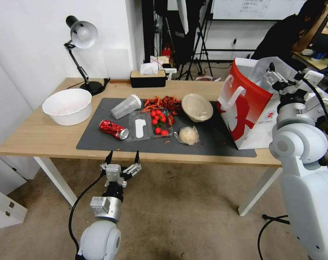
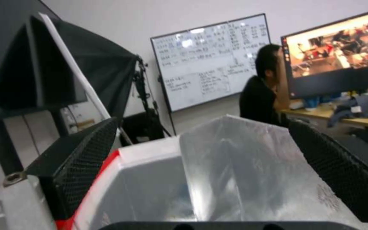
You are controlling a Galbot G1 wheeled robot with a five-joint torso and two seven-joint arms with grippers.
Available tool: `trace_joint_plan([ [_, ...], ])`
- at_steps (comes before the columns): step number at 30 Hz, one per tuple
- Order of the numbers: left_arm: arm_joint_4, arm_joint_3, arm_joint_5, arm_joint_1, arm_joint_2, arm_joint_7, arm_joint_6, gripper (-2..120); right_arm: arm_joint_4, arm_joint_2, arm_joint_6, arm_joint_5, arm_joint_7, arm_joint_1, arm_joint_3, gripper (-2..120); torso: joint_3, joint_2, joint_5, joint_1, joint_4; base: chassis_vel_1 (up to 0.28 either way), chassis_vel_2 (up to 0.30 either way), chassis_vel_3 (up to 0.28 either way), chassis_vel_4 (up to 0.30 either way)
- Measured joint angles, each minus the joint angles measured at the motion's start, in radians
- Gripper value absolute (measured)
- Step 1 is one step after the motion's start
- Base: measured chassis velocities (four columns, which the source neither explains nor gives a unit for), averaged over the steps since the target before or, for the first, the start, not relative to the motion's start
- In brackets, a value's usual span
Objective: Pick up the trash from the table and place it into the takeout bag.
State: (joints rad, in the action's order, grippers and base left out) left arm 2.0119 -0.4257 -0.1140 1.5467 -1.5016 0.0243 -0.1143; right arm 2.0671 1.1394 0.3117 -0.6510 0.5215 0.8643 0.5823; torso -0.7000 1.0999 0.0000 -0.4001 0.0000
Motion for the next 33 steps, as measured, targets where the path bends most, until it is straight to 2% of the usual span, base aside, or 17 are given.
trace_joint_plan([
  [6, 0.001, -0.003, -0.003, 0.003, 0.007, -0.001, -0.003, 100, 0.059, -0.009, -0.100, -0.047, -0.125, 0.059, 0.011, 100, 0.000, 0.000, -0.0001, 0.000, 0.0001, 0.000, 0.000, 0.000, 0.000],
  [9, 0.003, -0.006, -0.004, 0.004, 0.013, -0.001, -0.006, 100, 0.147, -0.018, -0.161, -0.029, -0.269, 0.168, -0.003, 100, 0.000, 0.000, -0.0001, 0.000, -0.0002, 0.000, 0.000, 0.000, 0.000],
  [10, 0.003, -0.006, -0.004, 0.004, 0.013, -0.001, -0.006, 100, 0.147, -0.018, -0.161, -0.029, -0.269, 0.168, -0.003, 100, 0.000, 0.000, -0.0001, 0.000, -0.0002, 0.000, 0.000, 0.000, 0.000],
  [12, 0.004, -0.010, -0.004, 0.004, 0.018, -0.001, -0.009, 100, 0.192, -0.019, -0.209, 0.022, -0.347, 0.251, -0.023, 100, 0.000, 0.000, -0.0003, 0.000, 0.0001, 0.000, 0.000, 0.000, 0.000],
  [15, 0.004, -0.012, -0.004, 0.004, 0.021, -0.001, -0.011, 100, 0.213, -0.015, -0.261, 0.082, -0.397, 0.326, -0.041, 100, 0.000, 0.000, -0.0001, 0.000, 0.0001, 0.000, 0.000, 0.000, 0.000],
  [16, 0.004, -0.013, -0.005, 0.004, 0.023, -0.001, -0.012, 100, 0.219, -0.010, -0.308, 0.153, -0.426, 0.392, -0.054, 100, 0.000, 0.000, -0.0004, 0.000, 0.0003, 0.000, 0.000, 0.000, 0.000],
  [18, 0.004, -0.014, -0.005, 0.004, 0.025, -0.001, -0.015, 100, 0.208, 0.002, -0.370, 0.256, -0.430, 0.474, -0.071, 100, 0.000, 0.000, 0.0001, 0.000, -0.0003, 0.000, 0.000, 0.000, 0.000],
  [19, 0.004, -0.014, -0.005, 0.004, 0.025, -0.001, -0.015, 100, 0.208, 0.002, -0.370, 0.256, -0.430, 0.474, -0.071, 100, 0.000, 0.000, 0.0001, 0.000, -0.0003, 0.000, 0.000, 0.000, 0.000],
  [22, 0.004, -0.014, -0.005, 0.005, 0.025, -0.002, -0.018, 100, 0.167, 0.032, -0.451, 0.403, -0.382, 0.589, -0.084, 100, 0.000, 0.000, 0.0001, 0.000, 0.0000, 0.000, 0.000, 0.000, 0.000],
  [26, 0.004, -0.014, -0.004, 0.005, 0.025, -0.002, -0.019, 100, 0.127, 0.062, -0.503, 0.480, -0.325, 0.662, -0.091, 100, 0.000, 0.000, -0.0001, 0.000, 0.0000, 0.000, 0.000, 0.000, 0.000],
  [33, 0.003, -0.013, -0.003, 0.005, 0.024, -0.002, -0.020, 100, 0.033, 0.093, -0.584, 0.509, -0.259, 0.737, -0.139, 100, 0.000, 0.000, -0.0001, 0.000, -0.0001, 0.000, 0.000, 0.000, 0.000],
])
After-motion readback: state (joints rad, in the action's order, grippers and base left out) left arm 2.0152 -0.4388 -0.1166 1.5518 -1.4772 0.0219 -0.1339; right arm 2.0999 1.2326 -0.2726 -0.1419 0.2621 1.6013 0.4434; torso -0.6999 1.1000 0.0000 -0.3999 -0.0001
